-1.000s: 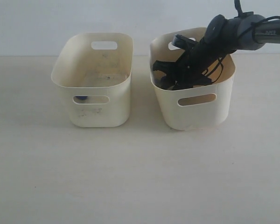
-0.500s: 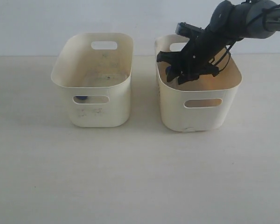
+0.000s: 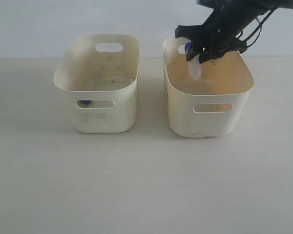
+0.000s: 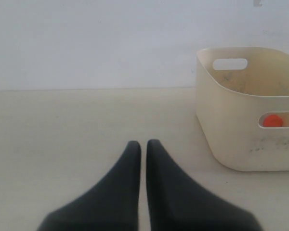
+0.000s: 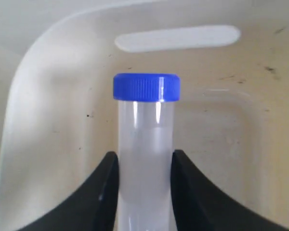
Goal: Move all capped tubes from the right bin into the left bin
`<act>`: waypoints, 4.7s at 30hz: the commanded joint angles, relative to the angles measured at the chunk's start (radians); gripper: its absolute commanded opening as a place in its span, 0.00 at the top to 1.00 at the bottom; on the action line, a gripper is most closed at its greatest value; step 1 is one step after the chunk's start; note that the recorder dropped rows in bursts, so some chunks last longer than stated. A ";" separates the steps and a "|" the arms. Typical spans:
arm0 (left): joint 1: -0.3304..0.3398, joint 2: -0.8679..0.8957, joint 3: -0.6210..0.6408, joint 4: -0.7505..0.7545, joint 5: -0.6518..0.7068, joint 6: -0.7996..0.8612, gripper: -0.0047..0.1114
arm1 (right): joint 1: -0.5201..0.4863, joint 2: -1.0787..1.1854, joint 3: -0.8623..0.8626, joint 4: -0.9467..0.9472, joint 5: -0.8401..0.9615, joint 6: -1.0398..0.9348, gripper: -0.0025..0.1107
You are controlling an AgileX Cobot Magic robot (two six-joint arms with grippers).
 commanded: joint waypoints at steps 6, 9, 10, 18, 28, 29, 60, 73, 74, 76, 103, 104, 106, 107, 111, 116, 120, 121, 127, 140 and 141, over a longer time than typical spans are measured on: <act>0.000 0.000 -0.004 -0.006 -0.004 -0.010 0.92 | -0.040 -0.195 0.004 0.013 0.084 -0.041 0.98; 0.000 0.000 -0.004 -0.006 -0.004 -0.010 0.92 | -0.029 -0.237 0.004 0.095 0.093 -0.054 0.98; 0.000 0.000 -0.004 -0.006 -0.004 -0.010 0.92 | -0.017 -0.246 0.004 0.131 0.093 -0.059 0.98; 0.000 0.000 -0.004 -0.006 -0.004 -0.010 0.92 | 0.193 -0.225 0.004 0.219 -0.019 -0.069 0.98; 0.000 0.000 -0.004 -0.006 -0.004 -0.010 0.92 | 0.349 -0.069 0.004 0.231 -0.276 0.054 0.45; 0.000 0.000 -0.004 -0.006 -0.004 -0.010 0.92 | 0.349 -0.063 0.004 0.231 -0.276 0.054 0.37; 0.000 0.000 -0.004 -0.006 -0.004 -0.010 0.92 | -0.101 -0.157 0.004 0.001 0.431 -0.583 0.82; 0.000 0.000 -0.004 -0.006 -0.004 -0.010 0.92 | -0.101 -0.174 0.004 0.003 0.295 -0.347 0.65; 0.000 0.000 -0.004 -0.006 -0.004 -0.010 0.92 | -0.101 -0.180 0.004 -0.003 0.274 -0.347 0.57; 0.000 0.000 -0.004 -0.006 -0.004 -0.010 0.92 | -0.101 -0.193 0.004 -0.037 0.245 -0.327 0.42; 0.000 0.000 -0.004 -0.006 -0.004 -0.010 0.92 | -0.101 -0.171 0.221 -0.210 0.199 0.052 0.55; 0.000 0.000 -0.004 -0.006 -0.004 -0.010 0.92 | -0.101 -0.171 0.231 -0.204 0.178 0.054 0.60; 0.000 0.000 -0.004 -0.006 -0.004 -0.010 0.92 | -0.101 -0.167 0.238 -0.204 0.154 0.054 0.72; 0.000 0.000 -0.004 -0.006 -0.004 -0.010 0.92 | -0.101 -0.167 0.238 -0.204 0.145 0.054 0.79; 0.000 0.000 -0.004 -0.006 -0.004 -0.010 0.92 | -0.101 -0.152 0.243 -0.193 0.110 0.061 0.98; 0.000 0.000 -0.004 -0.006 -0.004 -0.010 0.92 | -0.101 -0.142 0.243 -0.189 0.106 0.063 0.98; 0.000 0.000 -0.004 -0.006 -0.004 -0.010 0.92 | -0.102 -0.147 0.221 -0.150 0.171 0.063 0.98; 0.000 0.000 -0.004 -0.006 -0.004 -0.010 0.92 | -0.102 -0.147 0.212 -0.150 0.194 0.069 0.98; 0.000 0.000 -0.004 -0.006 -0.004 -0.010 0.92 | -0.102 -0.147 0.121 -0.148 0.320 0.089 0.98; 0.000 0.000 -0.004 -0.006 -0.004 -0.010 0.92 | -0.102 -0.176 0.034 -0.043 0.431 0.145 0.98; 0.000 0.000 -0.004 -0.006 -0.004 -0.010 0.92 | -0.102 -0.178 0.034 -0.009 0.431 0.145 0.98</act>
